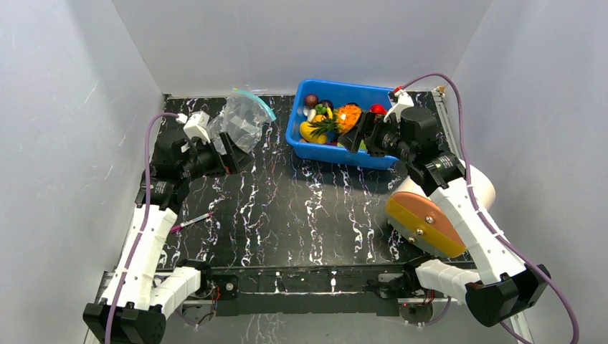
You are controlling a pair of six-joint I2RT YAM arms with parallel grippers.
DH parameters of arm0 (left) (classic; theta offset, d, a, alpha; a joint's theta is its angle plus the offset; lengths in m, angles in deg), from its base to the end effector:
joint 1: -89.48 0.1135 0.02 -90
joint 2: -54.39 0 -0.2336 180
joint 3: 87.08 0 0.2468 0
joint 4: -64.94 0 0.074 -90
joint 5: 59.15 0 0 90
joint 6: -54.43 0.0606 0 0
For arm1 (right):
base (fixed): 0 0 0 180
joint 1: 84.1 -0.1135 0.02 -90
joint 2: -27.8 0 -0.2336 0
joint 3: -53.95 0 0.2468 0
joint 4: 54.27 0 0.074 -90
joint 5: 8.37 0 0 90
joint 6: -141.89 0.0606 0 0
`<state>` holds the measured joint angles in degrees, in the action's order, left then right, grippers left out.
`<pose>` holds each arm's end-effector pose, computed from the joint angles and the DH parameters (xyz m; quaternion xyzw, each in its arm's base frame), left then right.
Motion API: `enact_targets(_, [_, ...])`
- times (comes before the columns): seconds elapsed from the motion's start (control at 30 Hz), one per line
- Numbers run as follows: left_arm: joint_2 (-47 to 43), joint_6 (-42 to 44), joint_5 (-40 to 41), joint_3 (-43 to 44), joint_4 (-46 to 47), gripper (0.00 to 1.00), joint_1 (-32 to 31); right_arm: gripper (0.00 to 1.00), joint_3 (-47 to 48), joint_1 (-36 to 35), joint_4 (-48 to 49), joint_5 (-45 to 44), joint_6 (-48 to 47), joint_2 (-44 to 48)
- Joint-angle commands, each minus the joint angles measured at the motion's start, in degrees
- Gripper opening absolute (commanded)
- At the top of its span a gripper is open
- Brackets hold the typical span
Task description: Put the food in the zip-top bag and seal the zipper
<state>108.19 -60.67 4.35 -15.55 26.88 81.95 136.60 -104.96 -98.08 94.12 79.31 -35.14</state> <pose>0.2318 -0.0579 0.3326 0.0074 0.8096 -0.3367 0.4808 0.2454 0.1075 0.3504 -0.0113 0.8362 0.3044 0.4561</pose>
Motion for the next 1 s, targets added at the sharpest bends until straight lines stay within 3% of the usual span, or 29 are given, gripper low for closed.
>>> enact_targets(0.0, [-0.07,0.07,2.56,1.89,-0.08,0.98,0.50,0.98,0.98,0.30,3.70,-0.33,0.45,1.43])
enact_targets(0.4, [8.88,-0.65,14.92,2.41,3.37,0.98,0.50,0.98,0.31,0.30,3.28,-1.51,-1.29,0.58])
enact_targets(0.63, [22.20,0.09,23.77,10.22,2.31,0.98,0.50,0.98,-0.36,0.30,5.09,1.05,-1.79,2.40])
enact_targets(0.77, [31.03,-1.46,35.59,16.26,-0.74,0.96,0.32,0.98,0.27,0.30,5.17,3.45,-2.19,2.92])
enact_targets(0.83, [34.64,2.86,36.05,18.00,0.40,0.95,0.32,0.98,0.86,0.32,4.85,4.37,-1.83,2.94])
enact_targets(0.97, [41.98,9.69,31.30,20.74,4.98,0.84,0.32,0.98,1.54,0.33,4.14,4.53,-1.14,3.24])
